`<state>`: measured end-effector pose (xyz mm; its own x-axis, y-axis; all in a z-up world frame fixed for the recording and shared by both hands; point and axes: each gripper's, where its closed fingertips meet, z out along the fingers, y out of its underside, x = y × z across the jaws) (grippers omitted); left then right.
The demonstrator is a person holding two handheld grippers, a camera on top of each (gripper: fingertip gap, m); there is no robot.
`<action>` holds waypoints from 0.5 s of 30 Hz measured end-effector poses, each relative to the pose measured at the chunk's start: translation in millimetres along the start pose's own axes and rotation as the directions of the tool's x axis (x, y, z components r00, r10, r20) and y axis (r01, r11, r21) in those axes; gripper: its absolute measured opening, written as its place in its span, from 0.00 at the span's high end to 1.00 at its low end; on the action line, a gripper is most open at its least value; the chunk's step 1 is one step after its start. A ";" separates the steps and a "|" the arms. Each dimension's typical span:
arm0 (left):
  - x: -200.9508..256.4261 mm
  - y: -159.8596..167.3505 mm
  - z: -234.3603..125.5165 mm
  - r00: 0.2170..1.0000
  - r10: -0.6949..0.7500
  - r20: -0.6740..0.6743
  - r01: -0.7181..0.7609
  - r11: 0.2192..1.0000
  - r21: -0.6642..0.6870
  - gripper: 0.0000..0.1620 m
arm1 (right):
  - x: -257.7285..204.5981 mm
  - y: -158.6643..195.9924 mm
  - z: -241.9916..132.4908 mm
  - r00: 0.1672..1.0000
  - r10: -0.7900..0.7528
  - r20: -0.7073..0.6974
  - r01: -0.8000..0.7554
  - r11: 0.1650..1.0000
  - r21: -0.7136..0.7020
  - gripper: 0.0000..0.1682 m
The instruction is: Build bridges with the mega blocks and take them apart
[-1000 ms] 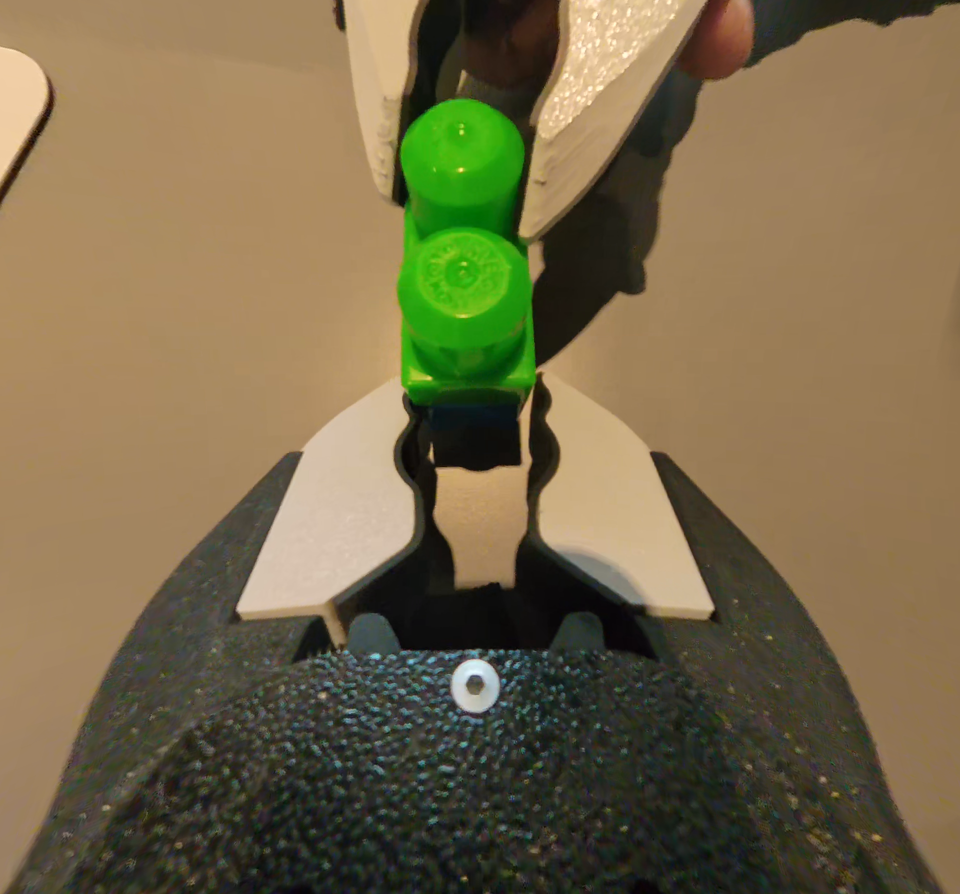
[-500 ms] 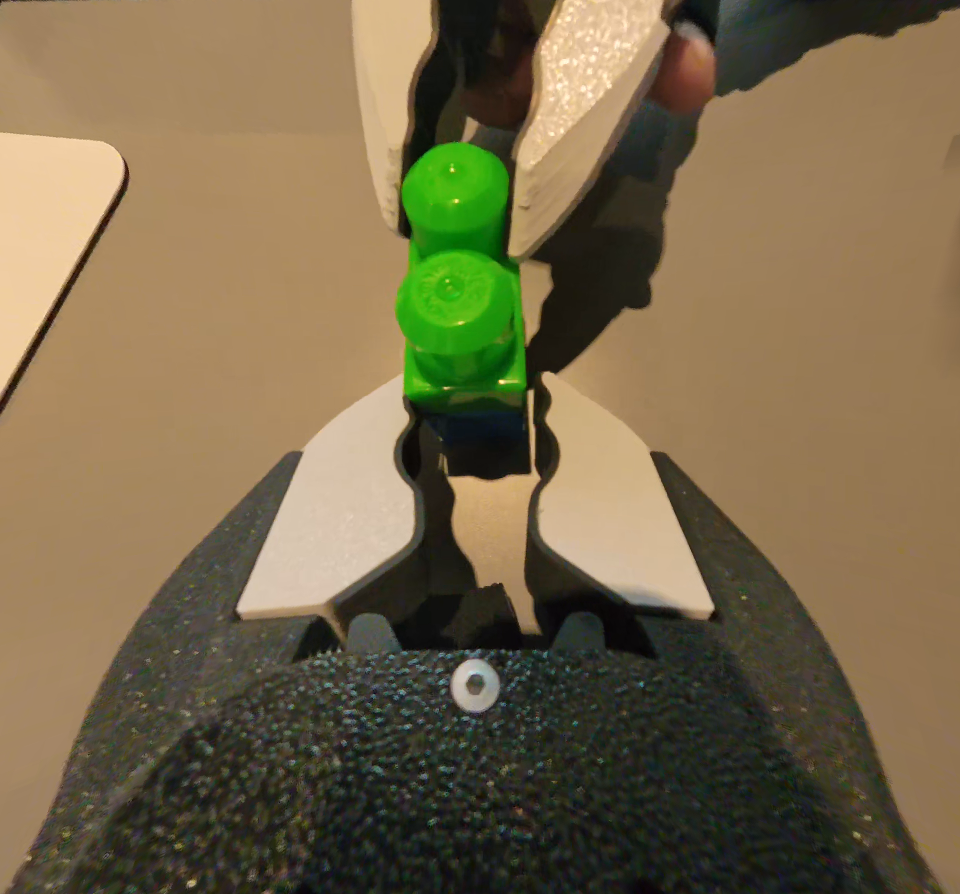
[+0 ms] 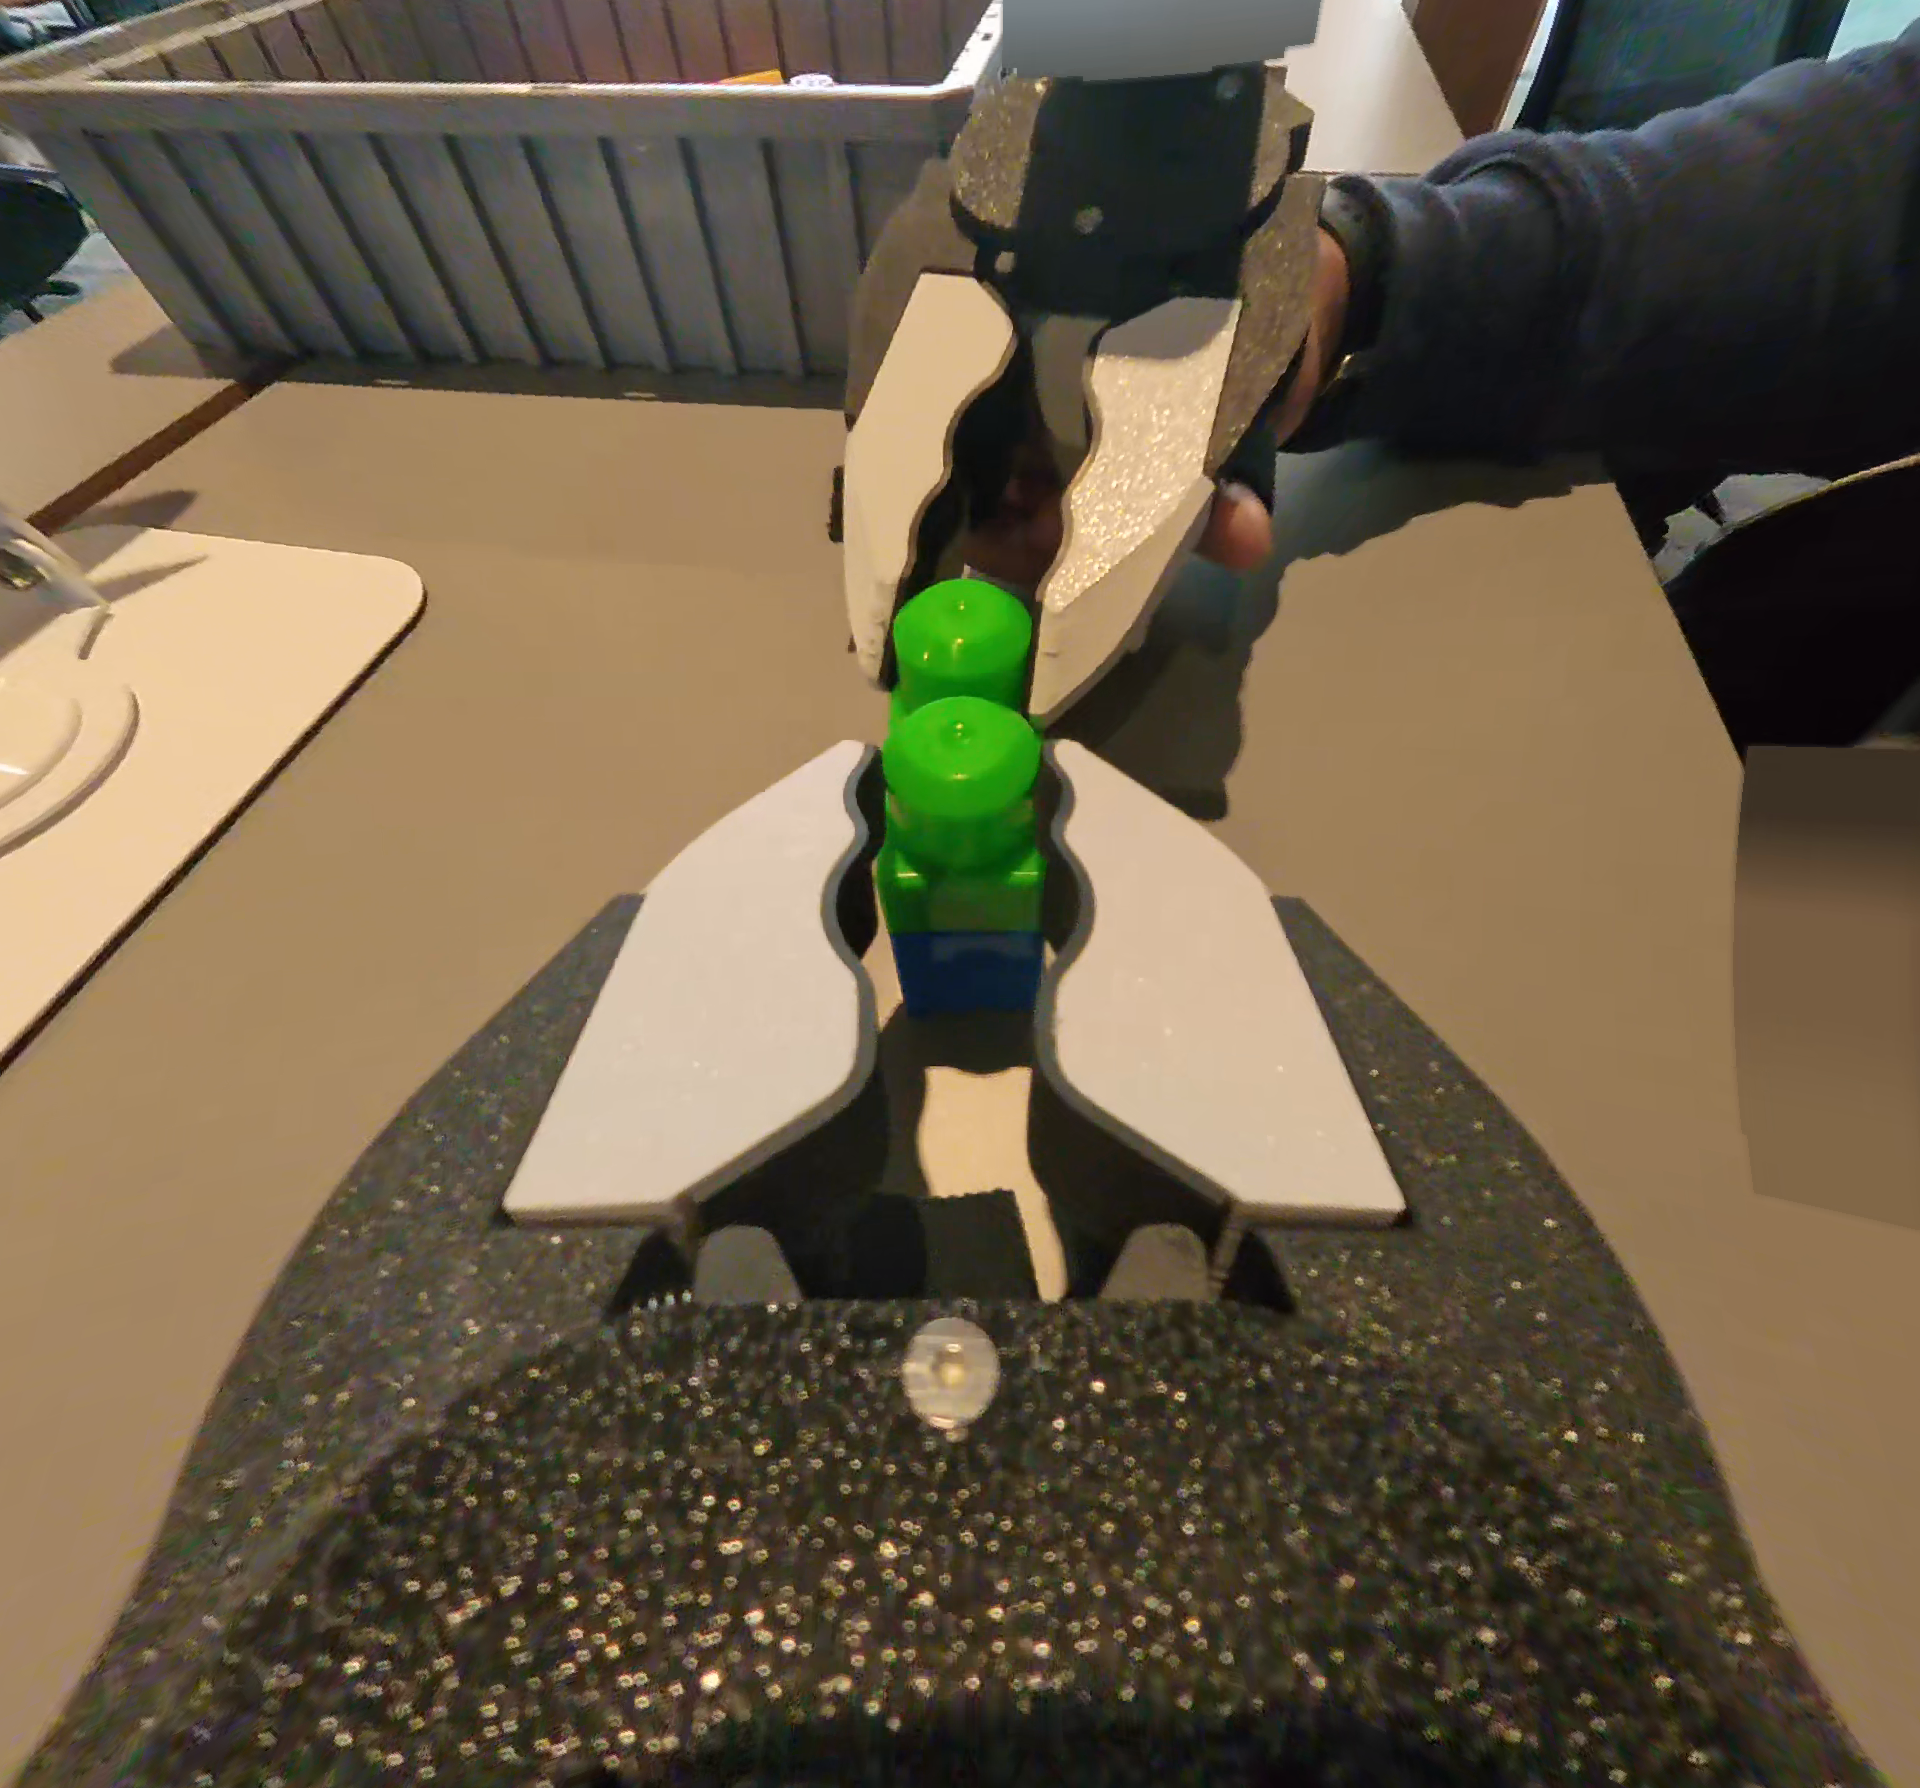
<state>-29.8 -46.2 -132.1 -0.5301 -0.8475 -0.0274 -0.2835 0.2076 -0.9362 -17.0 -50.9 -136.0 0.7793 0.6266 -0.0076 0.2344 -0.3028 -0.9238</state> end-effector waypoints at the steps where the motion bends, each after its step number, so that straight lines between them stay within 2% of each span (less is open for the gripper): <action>1: -0.1 0.2 -0.1 1.000 0.008 0.002 -0.008 1.000 -0.006 0.83 | 0.0 0.0 0.0 1.000 0.002 0.002 -0.002 1.000 0.000 0.83; 8: 0.5 -1.6 0.5 0.999 0.042 0.031 -0.043 0.999 0.027 0.83 | 0.0 -0.3 -1.0 1.000 0.008 0.020 -0.009 1.000 0.025 0.83; 10: 0.6 -4.5 -0.3 0.993 0.104 0.056 -0.107 0.993 0.046 0.80 | -1.8 -4.1 -5.0 0.999 0.016 0.052 -0.019 0.998 0.063 0.78; 13: 1.5 -9.6 -4.8 0.996 0.081 0.041 -0.084 0.993 0.088 0.74 | 5.1 -17.3 -18.9 0.995 0.066 0.068 -0.078 0.979 0.189 0.70; 15: -4.3 -7.0 -8.9 0.997 0.057 0.058 -0.061 0.996 0.072 0.71 | 10.1 -11.9 -21.2 0.991 0.110 0.080 -0.122 0.980 0.159 0.67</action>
<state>-32.6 -39.6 -122.3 -0.4983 -0.8611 -0.1007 -0.1926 0.2232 -0.9556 0.3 -56.2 -117.0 0.7511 0.6452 -0.1398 0.0427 -0.2589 -0.9650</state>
